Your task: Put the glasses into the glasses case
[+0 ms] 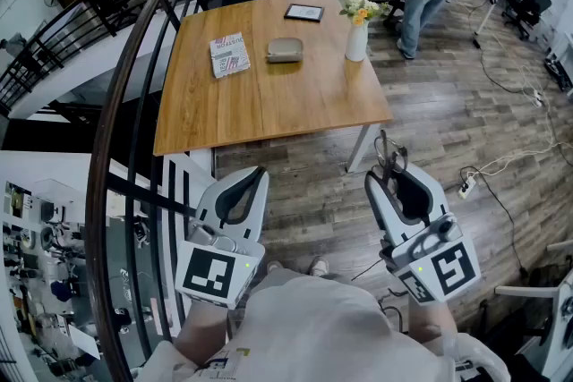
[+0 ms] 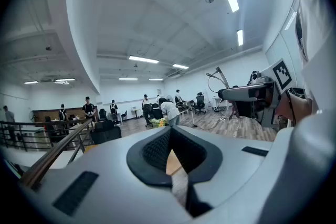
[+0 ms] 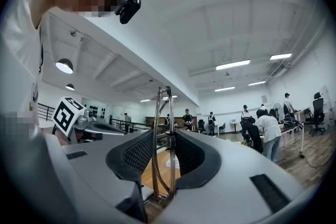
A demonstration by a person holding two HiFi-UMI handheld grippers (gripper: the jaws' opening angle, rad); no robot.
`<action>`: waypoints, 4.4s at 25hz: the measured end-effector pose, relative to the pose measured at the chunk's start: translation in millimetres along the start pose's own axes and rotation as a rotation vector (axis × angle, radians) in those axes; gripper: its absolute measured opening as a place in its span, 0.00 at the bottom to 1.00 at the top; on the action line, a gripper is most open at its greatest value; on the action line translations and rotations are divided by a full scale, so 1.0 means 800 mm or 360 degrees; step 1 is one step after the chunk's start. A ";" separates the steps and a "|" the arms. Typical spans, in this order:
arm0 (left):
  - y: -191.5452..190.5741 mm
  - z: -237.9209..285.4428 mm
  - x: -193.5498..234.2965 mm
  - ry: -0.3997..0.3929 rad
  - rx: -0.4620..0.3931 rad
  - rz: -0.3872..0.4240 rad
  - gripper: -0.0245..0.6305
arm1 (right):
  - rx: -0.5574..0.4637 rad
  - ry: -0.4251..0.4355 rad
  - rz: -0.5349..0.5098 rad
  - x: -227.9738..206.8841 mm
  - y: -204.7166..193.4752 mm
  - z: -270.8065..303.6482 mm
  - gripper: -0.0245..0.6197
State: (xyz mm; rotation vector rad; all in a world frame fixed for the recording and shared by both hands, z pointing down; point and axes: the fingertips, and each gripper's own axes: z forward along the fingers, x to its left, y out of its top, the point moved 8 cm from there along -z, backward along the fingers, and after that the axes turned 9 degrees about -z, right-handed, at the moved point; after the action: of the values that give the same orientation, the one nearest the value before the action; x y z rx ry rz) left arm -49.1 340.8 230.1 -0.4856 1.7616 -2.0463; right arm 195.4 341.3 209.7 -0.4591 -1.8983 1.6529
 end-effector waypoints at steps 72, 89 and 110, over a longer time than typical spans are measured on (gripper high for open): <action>0.021 0.333 0.323 -0.0088 0.0127 0.0027 0.06 | 0.0198 -0.0039 0.0071 -0.182 -0.106 0.406 0.26; -0.003 0.420 0.479 -0.0113 0.0094 -0.0007 0.06 | 0.0313 0.0034 0.0036 -0.208 -0.143 0.590 0.26; -0.038 0.542 0.507 0.0104 0.0285 -0.0121 0.06 | 0.0513 0.0373 -0.0185 -0.318 -0.222 0.701 0.26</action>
State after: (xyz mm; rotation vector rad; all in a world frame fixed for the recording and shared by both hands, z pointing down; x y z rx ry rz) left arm -183.0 -230.4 325.7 -0.4419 1.5982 -2.2717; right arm 64.4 -280.0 294.8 -0.3826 -1.4316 1.7053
